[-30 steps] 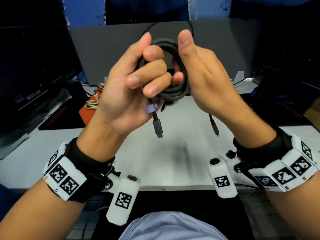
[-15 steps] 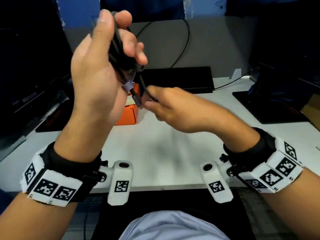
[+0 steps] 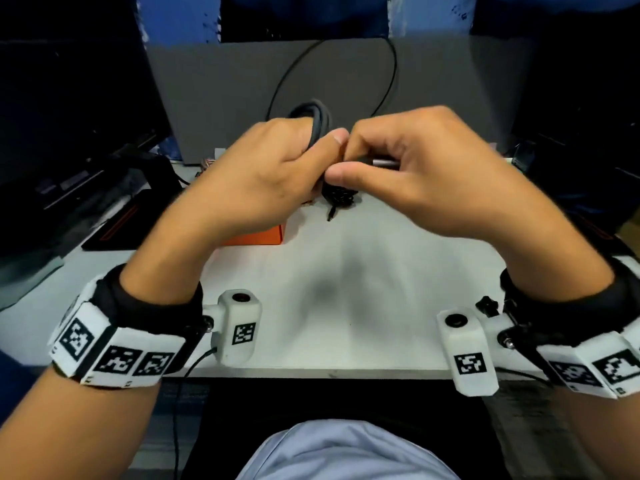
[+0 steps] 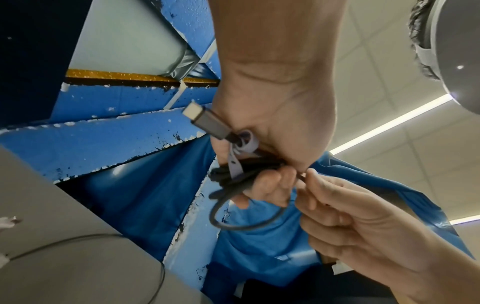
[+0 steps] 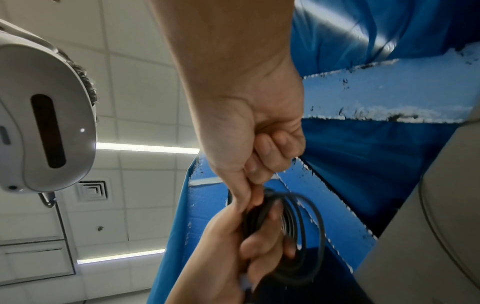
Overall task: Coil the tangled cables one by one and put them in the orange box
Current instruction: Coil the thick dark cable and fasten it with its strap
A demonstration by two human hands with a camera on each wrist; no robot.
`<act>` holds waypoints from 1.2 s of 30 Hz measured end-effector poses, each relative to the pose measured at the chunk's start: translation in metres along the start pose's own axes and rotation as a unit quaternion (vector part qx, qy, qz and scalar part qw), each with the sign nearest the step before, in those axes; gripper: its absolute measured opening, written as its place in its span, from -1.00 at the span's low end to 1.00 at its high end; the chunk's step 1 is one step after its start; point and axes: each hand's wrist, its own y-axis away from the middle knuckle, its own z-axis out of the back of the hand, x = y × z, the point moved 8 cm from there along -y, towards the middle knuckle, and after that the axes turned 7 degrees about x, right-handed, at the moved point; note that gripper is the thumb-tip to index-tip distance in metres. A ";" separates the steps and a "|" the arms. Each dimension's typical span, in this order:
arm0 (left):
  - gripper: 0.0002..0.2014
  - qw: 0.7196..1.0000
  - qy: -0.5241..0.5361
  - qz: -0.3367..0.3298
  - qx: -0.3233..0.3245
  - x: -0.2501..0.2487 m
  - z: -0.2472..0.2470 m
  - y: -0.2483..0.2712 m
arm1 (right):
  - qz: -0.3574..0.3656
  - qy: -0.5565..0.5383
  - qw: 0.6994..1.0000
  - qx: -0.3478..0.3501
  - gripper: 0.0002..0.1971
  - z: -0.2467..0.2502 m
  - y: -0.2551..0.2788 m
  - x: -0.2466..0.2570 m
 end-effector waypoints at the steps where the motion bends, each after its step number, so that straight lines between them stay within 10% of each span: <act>1: -0.48 0.998 0.055 -0.004 0.037 -0.001 -0.006 0.000 | -0.002 -0.005 1.000 -0.016 -0.71 0.006 0.001 -0.002; 8: -0.55 0.889 0.438 -0.060 0.117 -0.009 -0.016 0.002 | 0.012 -0.082 0.980 -0.183 -0.52 0.027 0.006 -0.001; 13: -0.64 0.826 0.554 -0.083 0.057 -0.009 -0.009 -0.004 | -0.060 -0.202 0.973 -0.093 -0.34 0.002 -0.006 -0.020; 19: -0.55 0.750 0.644 -0.132 0.072 -0.025 -0.014 -0.006 | -0.090 -0.196 0.967 -0.135 -0.61 -0.005 -0.005 -0.023; 24: -0.54 0.771 0.619 -0.135 0.062 -0.033 -0.012 -0.001 | -0.055 -0.289 0.936 -0.193 -0.50 0.001 -0.005 -0.020; 30: -0.65 0.885 0.457 -0.075 -0.058 -0.016 -0.008 -0.003 | -0.046 -0.359 0.907 -0.214 -0.74 0.007 0.000 -0.015; 36: -0.51 0.886 0.457 -0.040 -0.063 -0.007 -0.017 -0.006 | -0.004 -0.419 0.900 -0.119 -0.82 0.002 -0.007 -0.015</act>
